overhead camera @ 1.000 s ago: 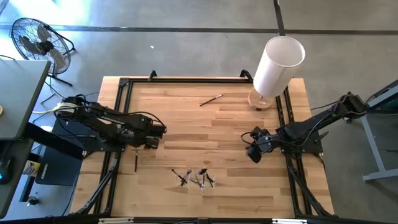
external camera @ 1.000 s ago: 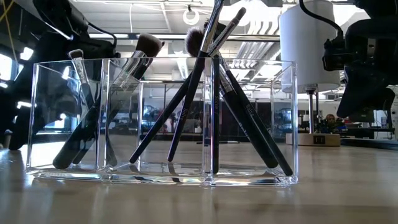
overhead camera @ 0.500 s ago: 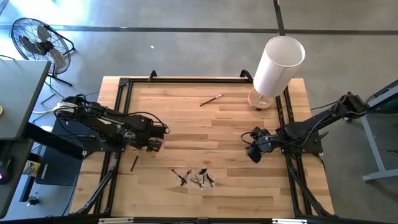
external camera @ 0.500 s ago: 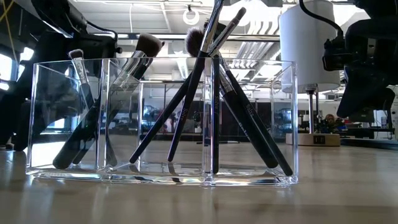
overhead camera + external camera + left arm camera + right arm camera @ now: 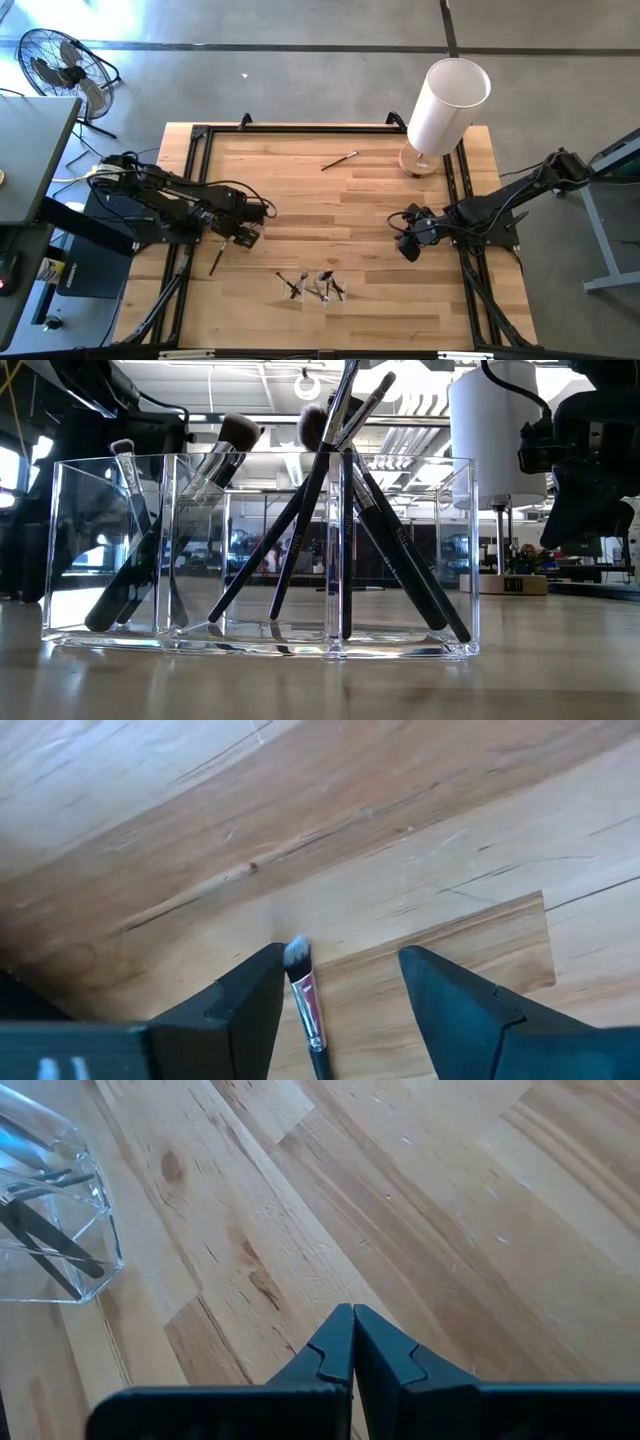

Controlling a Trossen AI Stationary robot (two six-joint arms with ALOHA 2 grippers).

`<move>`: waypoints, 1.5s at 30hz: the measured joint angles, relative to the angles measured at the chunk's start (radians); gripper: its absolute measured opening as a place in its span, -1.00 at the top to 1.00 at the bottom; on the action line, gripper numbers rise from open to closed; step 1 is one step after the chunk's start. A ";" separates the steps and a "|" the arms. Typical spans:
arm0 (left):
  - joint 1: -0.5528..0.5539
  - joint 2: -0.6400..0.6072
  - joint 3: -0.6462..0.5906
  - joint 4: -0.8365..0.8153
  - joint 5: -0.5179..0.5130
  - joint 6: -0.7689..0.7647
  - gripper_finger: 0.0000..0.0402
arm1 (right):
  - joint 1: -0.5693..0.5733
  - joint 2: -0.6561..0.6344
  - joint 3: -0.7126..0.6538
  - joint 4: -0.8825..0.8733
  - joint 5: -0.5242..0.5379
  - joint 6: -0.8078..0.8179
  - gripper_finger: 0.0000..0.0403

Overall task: Put items in baskets/containers
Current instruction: Put the black eyeshadow brush into the transparent organizer

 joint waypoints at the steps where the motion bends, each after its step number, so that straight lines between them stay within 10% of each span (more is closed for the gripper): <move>1: 0.000 0.000 0.000 0.001 0.000 0.002 0.02 | 0.000 0.000 0.000 0.003 0.000 0.000 0.99; 32: 0.002 0.001 -0.001 0.028 0.048 0.142 0.96 | 0.000 0.000 0.000 0.032 0.000 -0.001 0.99; 45: -0.003 -0.063 0.173 0.061 -0.083 0.256 0.99 | 0.000 0.000 0.000 0.032 0.047 -0.025 0.97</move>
